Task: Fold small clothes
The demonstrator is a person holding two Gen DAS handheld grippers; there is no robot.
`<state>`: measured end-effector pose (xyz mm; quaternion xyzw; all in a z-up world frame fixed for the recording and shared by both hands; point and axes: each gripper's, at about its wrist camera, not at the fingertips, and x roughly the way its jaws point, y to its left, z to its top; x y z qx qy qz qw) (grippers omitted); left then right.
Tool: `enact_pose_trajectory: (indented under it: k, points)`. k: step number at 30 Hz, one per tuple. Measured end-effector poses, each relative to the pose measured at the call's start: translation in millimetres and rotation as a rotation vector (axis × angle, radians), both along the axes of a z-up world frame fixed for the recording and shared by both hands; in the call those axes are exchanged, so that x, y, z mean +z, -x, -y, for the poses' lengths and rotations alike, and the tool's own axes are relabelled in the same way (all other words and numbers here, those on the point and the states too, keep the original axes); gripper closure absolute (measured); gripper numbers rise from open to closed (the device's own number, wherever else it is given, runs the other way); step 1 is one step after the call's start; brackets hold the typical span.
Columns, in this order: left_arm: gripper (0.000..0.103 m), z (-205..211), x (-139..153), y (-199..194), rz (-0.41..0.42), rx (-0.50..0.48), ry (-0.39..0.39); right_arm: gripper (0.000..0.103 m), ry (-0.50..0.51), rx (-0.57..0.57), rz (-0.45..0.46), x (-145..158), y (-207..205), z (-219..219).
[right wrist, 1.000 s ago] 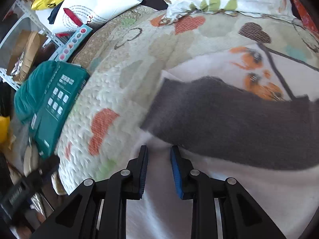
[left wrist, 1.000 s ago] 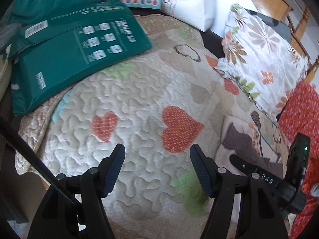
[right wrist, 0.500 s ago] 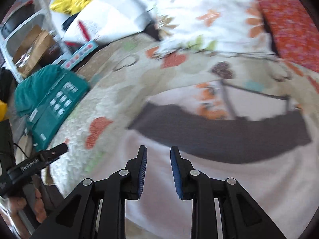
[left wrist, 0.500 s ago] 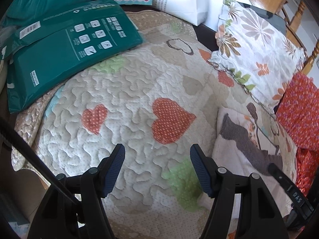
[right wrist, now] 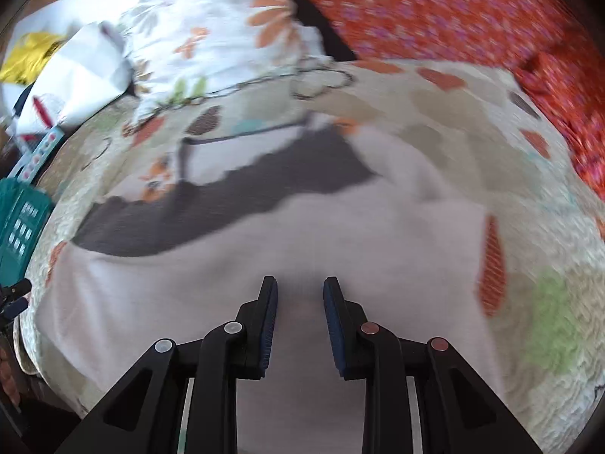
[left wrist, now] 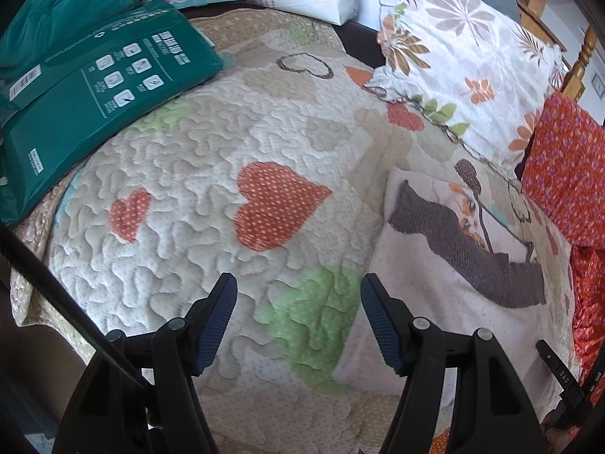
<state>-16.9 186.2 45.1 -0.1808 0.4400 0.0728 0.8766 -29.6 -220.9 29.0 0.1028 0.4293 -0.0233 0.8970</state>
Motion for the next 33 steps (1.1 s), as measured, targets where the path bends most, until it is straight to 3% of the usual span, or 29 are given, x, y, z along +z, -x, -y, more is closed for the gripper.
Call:
enact_pose_trajectory:
  k: [10,16,22,33]
  points:
    - [0.036,7.2,-4.3,-3.3,-0.014,-0.004,-0.012,0.076,0.017,-0.114,0.015,5.4,22.0,49.3]
    - [0.036,11.9,-5.9,-5.2,-0.020,-0.016,-0.017,0.069,0.009,-0.112,0.044,14.5,30.2,45.4]
    - [0.036,18.1,-5.7,-6.3,-0.024,-0.024,-0.023,0.068,0.008,-0.099,0.076,21.5,33.3,37.9]
    - [0.036,36.2,-13.9,-15.6,-0.073,-0.059,-0.050,0.065,0.018,-0.061,0.036,1.5,32.1,39.2]
